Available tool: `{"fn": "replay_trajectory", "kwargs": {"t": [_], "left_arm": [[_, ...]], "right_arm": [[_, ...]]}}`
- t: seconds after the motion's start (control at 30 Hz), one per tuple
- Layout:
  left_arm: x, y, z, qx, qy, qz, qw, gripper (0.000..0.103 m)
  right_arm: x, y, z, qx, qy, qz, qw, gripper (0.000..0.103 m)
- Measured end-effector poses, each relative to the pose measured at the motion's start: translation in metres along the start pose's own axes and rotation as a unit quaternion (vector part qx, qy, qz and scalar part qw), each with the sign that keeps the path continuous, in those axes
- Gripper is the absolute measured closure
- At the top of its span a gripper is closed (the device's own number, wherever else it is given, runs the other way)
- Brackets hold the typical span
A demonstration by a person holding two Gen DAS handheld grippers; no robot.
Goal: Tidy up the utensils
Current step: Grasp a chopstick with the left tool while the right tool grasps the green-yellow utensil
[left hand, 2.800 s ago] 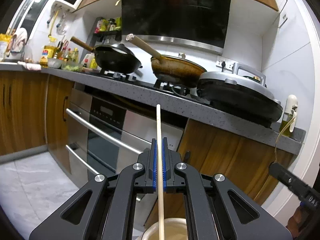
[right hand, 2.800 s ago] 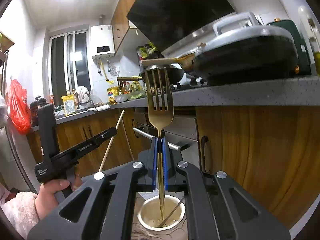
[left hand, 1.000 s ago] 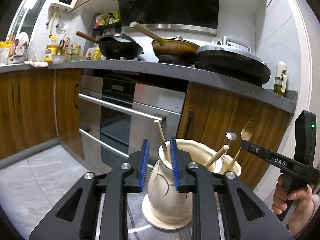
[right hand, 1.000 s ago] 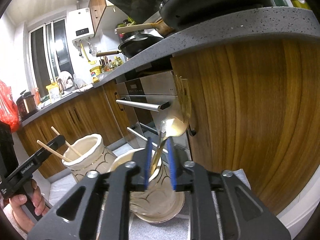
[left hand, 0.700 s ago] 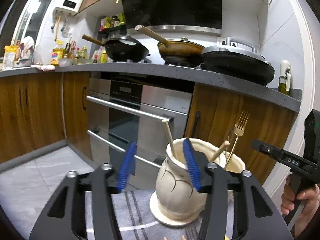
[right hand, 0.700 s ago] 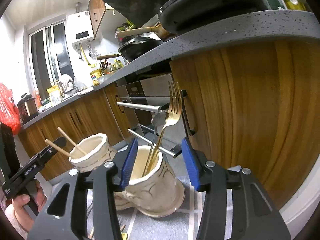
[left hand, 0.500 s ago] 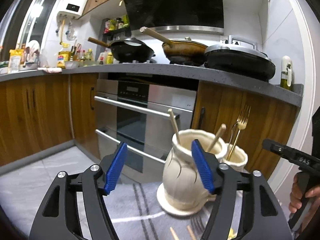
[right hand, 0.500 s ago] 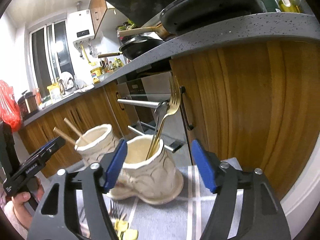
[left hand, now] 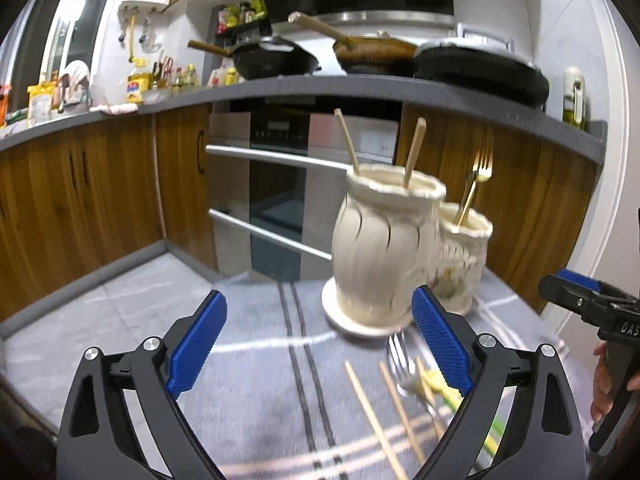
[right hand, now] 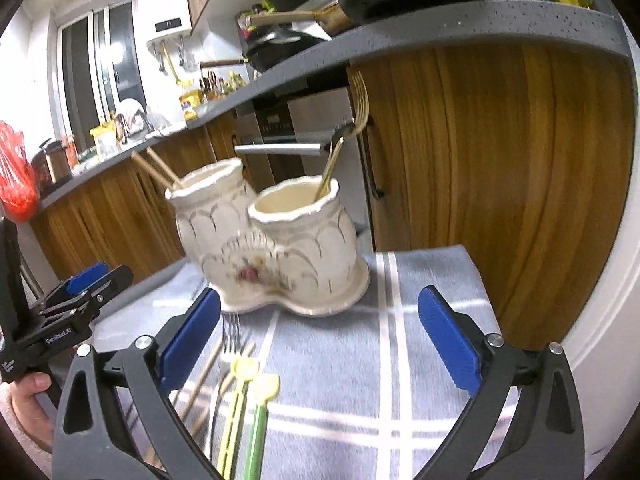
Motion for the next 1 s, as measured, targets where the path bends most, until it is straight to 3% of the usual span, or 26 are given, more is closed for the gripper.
{"fn": "replay_trajectory", "kwargs": {"t": [0.23, 0.43, 0.67, 0.73, 0.8, 0.83, 0.9, 1.0], "left_arm": [[0.004, 0.022, 0.005, -0.020, -0.010, -0.042, 0.9989, 0.010], [-0.003, 0.045, 0.007, -0.027, -0.022, -0.112, 0.9931, 0.010], [-0.008, 0.059, 0.011, -0.050, -0.018, -0.149, 0.9875, 0.011], [-0.009, 0.062, 0.016, -0.063, -0.006, -0.158, 0.9854, 0.023], [-0.011, 0.065, 0.022, -0.073, 0.007, -0.168, 0.9830, 0.039], [-0.011, 0.068, 0.026, -0.079, 0.018, -0.176, 0.9811, 0.045], [-0.011, 0.071, 0.032, -0.085, 0.034, -0.185, 0.9785, 0.054], [-0.010, 0.073, 0.040, -0.102, 0.041, -0.190, 0.9755, 0.067]], "right_arm": [[0.002, 0.022, -0.007, 0.010, 0.006, -0.033, 0.999, 0.006], [-0.001, 0.037, -0.013, 0.034, 0.017, -0.059, 0.998, 0.006], [-0.011, 0.053, -0.021, 0.062, 0.016, -0.109, 0.992, 0.006], [-0.014, 0.058, -0.024, 0.066, 0.003, -0.125, 0.990, 0.011], [-0.017, 0.062, -0.027, 0.070, -0.011, -0.141, 0.987, 0.031], [-0.018, 0.063, -0.029, 0.072, -0.015, -0.147, 0.986, 0.036], [-0.020, 0.067, -0.032, 0.075, -0.027, -0.161, 0.984, 0.057], [-0.021, 0.070, -0.039, 0.085, -0.041, -0.176, 0.980, 0.073]]}}
Point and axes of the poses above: each gripper's, at about its wrist camera, not at the fingertips, and x roughly against the way its jaws point, z to its right, y to its underside, the point moved 3 cm from there along -x, roughly the way its jaws point, and after that the axes turned 6 degrees about -y, right-handed, at the moved point
